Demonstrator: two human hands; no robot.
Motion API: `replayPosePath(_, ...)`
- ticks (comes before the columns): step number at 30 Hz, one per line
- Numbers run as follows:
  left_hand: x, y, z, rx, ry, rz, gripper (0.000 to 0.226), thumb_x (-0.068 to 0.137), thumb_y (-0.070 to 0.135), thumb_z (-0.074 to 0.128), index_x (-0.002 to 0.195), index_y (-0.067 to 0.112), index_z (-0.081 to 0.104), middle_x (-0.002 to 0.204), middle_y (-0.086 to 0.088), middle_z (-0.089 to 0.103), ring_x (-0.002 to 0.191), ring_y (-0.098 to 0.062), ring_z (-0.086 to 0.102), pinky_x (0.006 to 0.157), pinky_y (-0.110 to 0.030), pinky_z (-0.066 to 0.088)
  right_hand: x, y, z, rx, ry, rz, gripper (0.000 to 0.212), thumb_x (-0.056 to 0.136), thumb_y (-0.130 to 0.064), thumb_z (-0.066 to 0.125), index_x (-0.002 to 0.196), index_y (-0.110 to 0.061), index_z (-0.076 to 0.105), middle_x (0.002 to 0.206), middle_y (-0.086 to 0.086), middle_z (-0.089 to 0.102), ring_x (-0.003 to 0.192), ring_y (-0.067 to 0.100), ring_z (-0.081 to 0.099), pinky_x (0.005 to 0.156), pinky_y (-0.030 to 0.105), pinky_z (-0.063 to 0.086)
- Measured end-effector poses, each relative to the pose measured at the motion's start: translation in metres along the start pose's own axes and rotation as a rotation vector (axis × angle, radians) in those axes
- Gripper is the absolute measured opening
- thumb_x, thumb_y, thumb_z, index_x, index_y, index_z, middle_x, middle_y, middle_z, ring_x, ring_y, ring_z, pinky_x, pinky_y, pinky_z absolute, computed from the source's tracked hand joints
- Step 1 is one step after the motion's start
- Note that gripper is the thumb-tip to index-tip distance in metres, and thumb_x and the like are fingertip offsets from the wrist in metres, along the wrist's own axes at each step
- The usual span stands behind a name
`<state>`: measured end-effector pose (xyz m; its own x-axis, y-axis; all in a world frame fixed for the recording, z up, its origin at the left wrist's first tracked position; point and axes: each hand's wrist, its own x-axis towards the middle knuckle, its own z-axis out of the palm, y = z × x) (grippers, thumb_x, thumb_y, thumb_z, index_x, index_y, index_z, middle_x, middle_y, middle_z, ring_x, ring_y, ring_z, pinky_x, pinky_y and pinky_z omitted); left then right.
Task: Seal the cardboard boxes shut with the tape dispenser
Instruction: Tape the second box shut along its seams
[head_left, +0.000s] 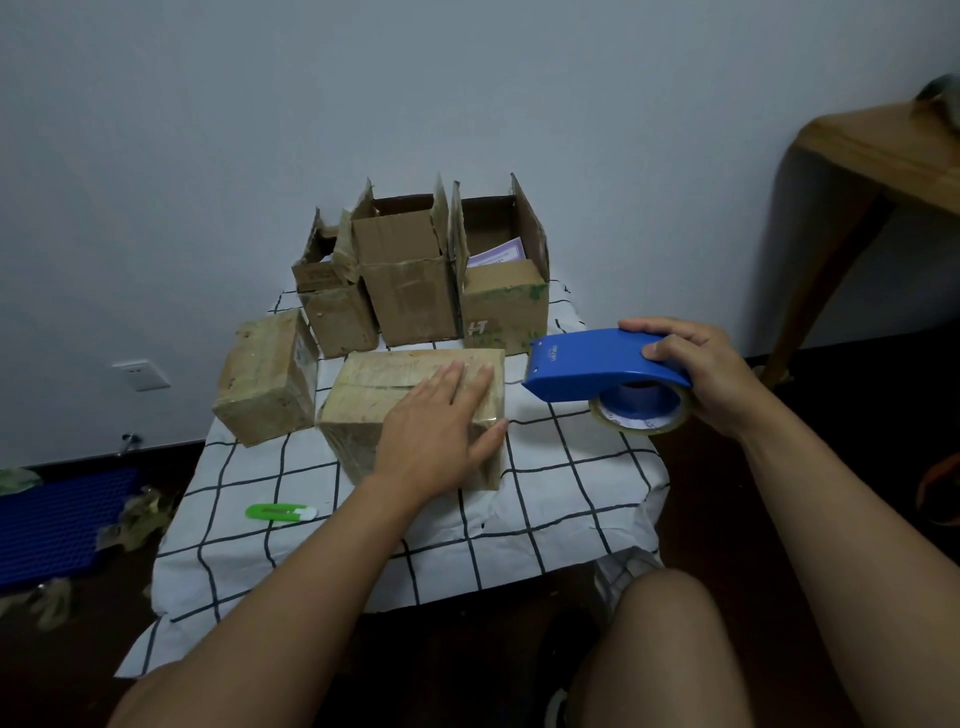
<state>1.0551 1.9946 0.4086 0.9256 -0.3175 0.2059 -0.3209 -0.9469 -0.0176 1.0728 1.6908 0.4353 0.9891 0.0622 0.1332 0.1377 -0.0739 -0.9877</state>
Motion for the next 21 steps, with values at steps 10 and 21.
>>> replayPosePath(10, 0.000, 0.001, -0.005, 0.047, -0.005, 0.114, 0.074, 0.090, 0.069, 0.006, 0.155, 0.033, 0.011, 0.161, 0.012, 0.008, 0.150, -0.011, 0.005, 0.120, -0.035, 0.002, 0.002, -0.006, 0.010, -0.168, -0.064, -0.016, 0.031, 0.093, -0.003, 0.059, 0.110, -0.023, 0.075, 0.113, -0.005, 0.069, 0.082, -0.009, 0.062, 0.072, 0.007, 0.047)
replayPosePath(21, -0.002, 0.012, -0.003, -0.009, 0.038, 0.157, 0.065, 0.098, 0.047, 0.020, 0.155, 0.016, 0.020, 0.161, -0.003, 0.019, 0.149, -0.014, 0.016, 0.120, -0.029, 0.007, 0.006, 0.006, 0.012, -0.126, -0.104, 0.030, 0.028, 0.093, -0.014, 0.064, 0.103, -0.037, 0.077, 0.113, -0.011, 0.070, 0.094, 0.004, 0.064, 0.078, 0.011, 0.050)
